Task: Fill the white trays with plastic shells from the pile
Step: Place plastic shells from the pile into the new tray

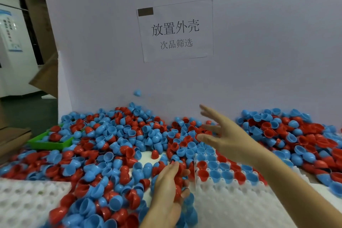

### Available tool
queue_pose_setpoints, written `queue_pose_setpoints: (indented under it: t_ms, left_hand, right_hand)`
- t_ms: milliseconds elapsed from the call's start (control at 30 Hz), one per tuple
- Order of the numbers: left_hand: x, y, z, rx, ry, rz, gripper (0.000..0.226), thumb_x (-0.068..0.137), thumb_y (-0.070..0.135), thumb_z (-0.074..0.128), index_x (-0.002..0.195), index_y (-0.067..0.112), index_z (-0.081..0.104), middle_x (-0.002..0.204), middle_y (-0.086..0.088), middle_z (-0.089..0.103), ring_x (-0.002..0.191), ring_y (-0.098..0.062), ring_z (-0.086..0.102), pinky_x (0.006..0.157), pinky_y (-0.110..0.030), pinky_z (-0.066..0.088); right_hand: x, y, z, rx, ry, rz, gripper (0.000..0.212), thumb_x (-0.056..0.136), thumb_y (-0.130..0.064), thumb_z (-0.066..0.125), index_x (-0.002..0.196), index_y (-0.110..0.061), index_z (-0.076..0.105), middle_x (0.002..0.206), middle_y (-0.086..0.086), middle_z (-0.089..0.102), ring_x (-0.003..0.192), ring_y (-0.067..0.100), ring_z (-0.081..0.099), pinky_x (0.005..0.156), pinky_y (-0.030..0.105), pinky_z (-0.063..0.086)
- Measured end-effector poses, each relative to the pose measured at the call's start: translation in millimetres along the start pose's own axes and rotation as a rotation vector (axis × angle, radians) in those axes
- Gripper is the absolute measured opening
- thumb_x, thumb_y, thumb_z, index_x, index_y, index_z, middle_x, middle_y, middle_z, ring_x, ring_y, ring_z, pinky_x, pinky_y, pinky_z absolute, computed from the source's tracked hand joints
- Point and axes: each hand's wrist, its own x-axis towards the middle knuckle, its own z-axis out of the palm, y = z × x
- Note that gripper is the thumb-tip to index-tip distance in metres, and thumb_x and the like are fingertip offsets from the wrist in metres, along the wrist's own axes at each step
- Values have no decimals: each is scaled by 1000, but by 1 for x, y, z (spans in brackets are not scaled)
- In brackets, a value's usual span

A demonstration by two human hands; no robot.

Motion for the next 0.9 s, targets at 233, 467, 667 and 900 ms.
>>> queue_pose_setpoints:
  t_ms: [233, 467, 667, 900]
  left_hand:
    - [-5, -4, 4, 154, -133, -42, 28, 98, 31, 61, 101, 6, 72, 59, -5, 57, 45, -13, 48, 34, -19, 29]
    - [-11, -2, 6, 186, -326, -37, 54, 102, 41, 42, 103, 0, 76, 68, -8, 58, 55, -12, 50, 39, -21, 32]
    - [-9, 2, 5, -60, -315, 57, 42, 80, 3, 45, 114, -8, 67, 98, -19, 58, 85, -25, 57, 73, -34, 50]
    - [5, 0, -4, 112, -46, 237, 11, 96, 1, 61, 98, 1, 71, 100, -16, 74, 91, -21, 72, 66, -22, 57]
  right_hand:
    - [-45, 32, 52, -16, -36, -12, 49, 86, -26, 74, 115, -61, 53, 108, -29, 65, 102, -10, 61, 81, 14, 55]
    - [-61, 40, 56, -17, 223, -81, 37, 84, -17, 76, 93, -52, 65, 92, -30, 69, 92, -2, 65, 77, 16, 54]
    - [-63, 49, 39, 262, 315, 95, 15, 87, -20, 71, 100, -29, 71, 92, -12, 77, 84, 7, 74, 73, 19, 58]
    - [-62, 47, -8, -41, -79, 264, 21, 87, -32, 69, 107, -34, 66, 90, -22, 74, 81, 0, 71, 71, 16, 55]
